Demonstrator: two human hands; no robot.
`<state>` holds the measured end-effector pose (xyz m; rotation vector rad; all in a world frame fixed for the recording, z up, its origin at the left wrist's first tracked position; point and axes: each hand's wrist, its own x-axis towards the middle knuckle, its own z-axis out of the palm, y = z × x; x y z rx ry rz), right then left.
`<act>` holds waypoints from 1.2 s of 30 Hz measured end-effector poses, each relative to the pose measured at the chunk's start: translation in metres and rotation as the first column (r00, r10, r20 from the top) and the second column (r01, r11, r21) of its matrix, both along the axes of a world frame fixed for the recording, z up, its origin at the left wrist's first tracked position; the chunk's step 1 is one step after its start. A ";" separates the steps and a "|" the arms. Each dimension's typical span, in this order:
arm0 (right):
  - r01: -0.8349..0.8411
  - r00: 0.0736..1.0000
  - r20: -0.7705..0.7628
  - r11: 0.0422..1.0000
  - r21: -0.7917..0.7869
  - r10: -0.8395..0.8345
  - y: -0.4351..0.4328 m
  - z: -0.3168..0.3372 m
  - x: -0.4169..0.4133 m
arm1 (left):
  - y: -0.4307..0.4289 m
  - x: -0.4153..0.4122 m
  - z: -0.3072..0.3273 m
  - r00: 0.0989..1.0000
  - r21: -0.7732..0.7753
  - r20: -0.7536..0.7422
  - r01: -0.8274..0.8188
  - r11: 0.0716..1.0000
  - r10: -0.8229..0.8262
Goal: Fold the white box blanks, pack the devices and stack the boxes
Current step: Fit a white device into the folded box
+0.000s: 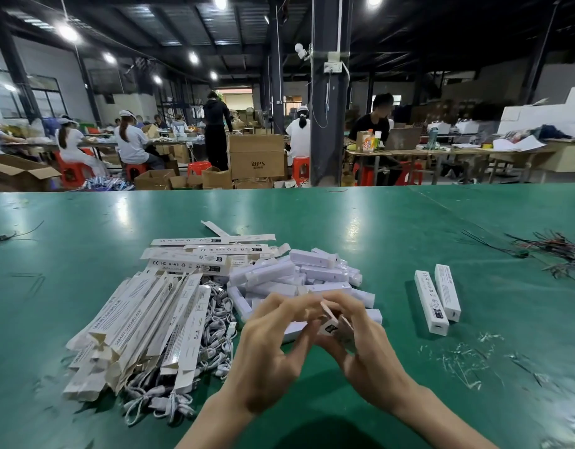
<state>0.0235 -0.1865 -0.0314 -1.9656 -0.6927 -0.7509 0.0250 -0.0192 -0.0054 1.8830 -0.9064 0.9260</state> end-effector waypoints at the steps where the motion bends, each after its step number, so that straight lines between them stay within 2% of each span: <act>1: -0.012 1.000 -0.002 1.000 -0.002 0.012 0.000 0.000 -0.001 | -0.001 -0.001 0.000 0.998 -0.061 -0.066 0.013 0.998 -0.017; 5: -0.061 0.997 -0.042 0.998 -0.004 0.061 0.002 0.000 -0.001 | -0.004 -0.001 -0.001 0.960 -0.227 -0.266 0.026 0.974 -0.087; 9: -0.046 0.997 -0.064 0.999 -0.018 0.045 0.001 -0.002 -0.001 | -0.004 -0.003 0.004 0.849 -0.347 -0.482 0.041 0.937 -0.216; 12: -0.054 0.996 -0.071 0.998 -0.033 0.052 0.002 -0.003 -0.001 | -0.004 -0.002 0.006 0.794 -0.379 -0.566 -0.011 0.925 -0.222; 14: -0.053 0.997 -0.056 0.998 -0.046 0.050 0.003 -0.004 -0.002 | -0.008 -0.002 0.005 0.744 -0.470 -0.607 -0.054 0.881 -0.278; 16: -0.040 0.999 -0.032 0.997 -0.065 0.038 0.004 -0.004 -0.002 | -0.011 -0.001 0.003 0.626 -0.595 -0.663 -0.109 0.796 -0.410; 17: -0.038 0.999 -0.019 0.996 -0.075 0.036 0.005 -0.003 -0.002 | -0.011 0.001 0.003 0.535 -0.662 -0.676 -0.138 0.737 -0.508; 20: -0.062 0.998 -0.014 0.996 -0.065 0.061 0.007 -0.003 -0.003 | -0.011 0.005 0.002 0.239 -0.818 -0.575 -0.151 0.555 -0.783; 22: -0.070 0.997 -0.040 0.997 -0.030 0.069 0.006 -0.002 -0.002 | -0.011 0.006 0.002 0.140 -0.860 -0.510 -0.101 0.500 -0.849; 24: -0.061 0.997 -0.054 0.998 -0.003 0.061 0.005 0.000 -0.001 | -0.012 0.005 0.002 0.117 -0.883 -0.468 -0.083 0.461 -0.876; 29: -0.054 0.998 -0.042 0.997 0.052 0.056 0.002 0.006 -0.001 | -0.014 0.006 0.001 0.151 -0.929 -0.370 -0.084 0.361 -0.917; 36: -0.039 0.998 -0.040 0.998 0.056 0.041 0.003 0.009 -0.003 | -0.015 0.004 0.001 0.152 -0.928 -0.372 -0.051 0.368 -0.916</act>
